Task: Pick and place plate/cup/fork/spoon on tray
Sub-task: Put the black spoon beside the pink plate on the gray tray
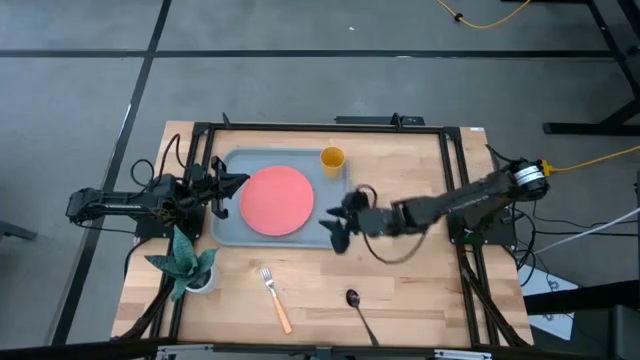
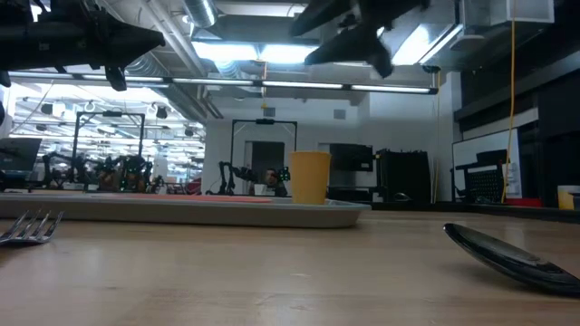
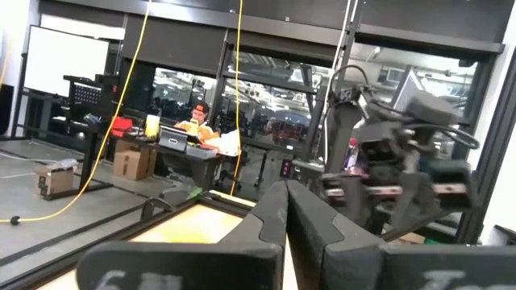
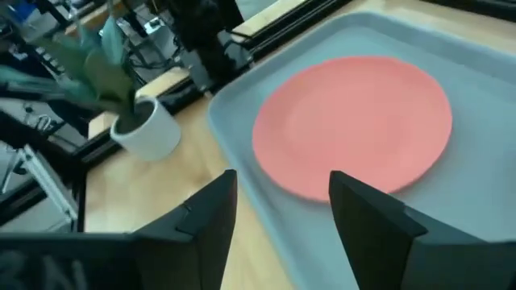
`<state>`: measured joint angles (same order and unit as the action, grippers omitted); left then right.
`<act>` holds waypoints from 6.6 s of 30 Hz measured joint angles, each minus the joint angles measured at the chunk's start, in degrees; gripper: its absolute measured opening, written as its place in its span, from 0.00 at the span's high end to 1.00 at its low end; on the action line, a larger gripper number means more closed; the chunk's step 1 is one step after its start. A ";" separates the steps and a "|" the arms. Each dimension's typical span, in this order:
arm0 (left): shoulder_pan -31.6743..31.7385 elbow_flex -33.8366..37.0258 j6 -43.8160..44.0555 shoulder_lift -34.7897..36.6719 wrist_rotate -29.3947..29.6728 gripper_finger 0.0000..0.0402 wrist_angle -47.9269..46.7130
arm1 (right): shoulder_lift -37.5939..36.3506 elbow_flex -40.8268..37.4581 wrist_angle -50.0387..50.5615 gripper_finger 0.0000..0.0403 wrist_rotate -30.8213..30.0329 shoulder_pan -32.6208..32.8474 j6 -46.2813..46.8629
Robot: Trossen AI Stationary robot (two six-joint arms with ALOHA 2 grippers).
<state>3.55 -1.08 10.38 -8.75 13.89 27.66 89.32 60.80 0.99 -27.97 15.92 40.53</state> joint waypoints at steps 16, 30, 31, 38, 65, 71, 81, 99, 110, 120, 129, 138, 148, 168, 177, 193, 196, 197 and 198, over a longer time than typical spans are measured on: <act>0.01 0.00 0.01 0.00 0.00 1.00 0.00 | 0.26 -0.07 12.33 0.50 -2.79 12.54 14.95; 0.02 0.00 0.02 0.00 0.00 1.00 0.00 | 16.52 16.15 31.41 0.50 0.37 20.00 38.46; 0.02 0.00 0.02 0.00 0.00 1.00 0.02 | 18.35 20.08 36.37 0.50 1.15 20.58 40.03; 0.01 0.00 0.01 -0.01 0.00 1.00 0.00 | 30.83 42.58 64.67 0.50 7.09 24.36 53.79; 0.00 0.00 0.02 0.00 0.00 1.00 0.00 | 46.66 49.56 62.38 0.52 21.29 26.30 54.07; 0.01 0.00 0.01 -0.01 0.01 1.00 0.00 | 46.82 49.62 61.88 0.68 22.77 24.91 53.64; 0.02 0.00 0.01 0.00 0.01 1.00 0.00 | 46.91 49.54 62.99 0.98 22.95 22.25 53.64; 0.00 0.00 0.00 -0.02 0.00 1.00 0.00 | 42.93 61.52 77.87 1.00 1.03 10.87 50.41; 0.02 0.00 0.00 0.00 0.02 1.00 0.00 | 42.99 56.36 74.08 1.00 5.73 -8.66 41.50; 0.00 0.00 0.02 0.00 0.00 1.00 0.00 | 42.99 48.60 63.60 1.00 10.99 -15.68 41.97; 0.02 0.00 0.00 0.00 0.00 1.00 -0.01 | 42.95 47.52 65.69 1.00 10.10 -15.71 46.21; 0.01 0.00 0.02 -0.01 0.00 1.00 -0.02 | 43.07 47.52 71.35 0.93 8.42 -15.69 46.40; 0.02 0.00 0.00 -0.01 0.00 1.00 0.00 | 43.13 47.54 67.34 0.94 8.14 -15.30 46.39; 0.01 0.00 0.01 -0.01 0.01 1.00 0.00 | 43.19 47.54 68.89 0.92 10.68 -15.45 49.35; 0.02 0.00 0.00 0.00 0.00 1.00 0.00 | 43.19 47.54 69.42 0.92 10.97 -15.45 49.22; 0.02 0.00 0.02 0.00 0.01 1.00 -0.01 | 43.21 47.56 68.23 0.86 10.59 -15.50 46.24; 0.01 0.00 0.01 0.00 0.02 1.00 -0.01 | 43.21 47.56 68.17 0.79 10.48 -15.77 46.29; 0.02 0.00 0.00 0.00 0.00 1.00 -0.01 | 43.21 47.56 68.13 0.76 10.47 -15.81 46.30; 0.02 0.00 0.02 0.00 0.01 1.00 0.00 | 43.21 47.56 68.13 0.73 10.45 -15.82 46.32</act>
<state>3.57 -1.08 10.39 -8.75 13.90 27.66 132.53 108.36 69.12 -17.53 0.10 86.86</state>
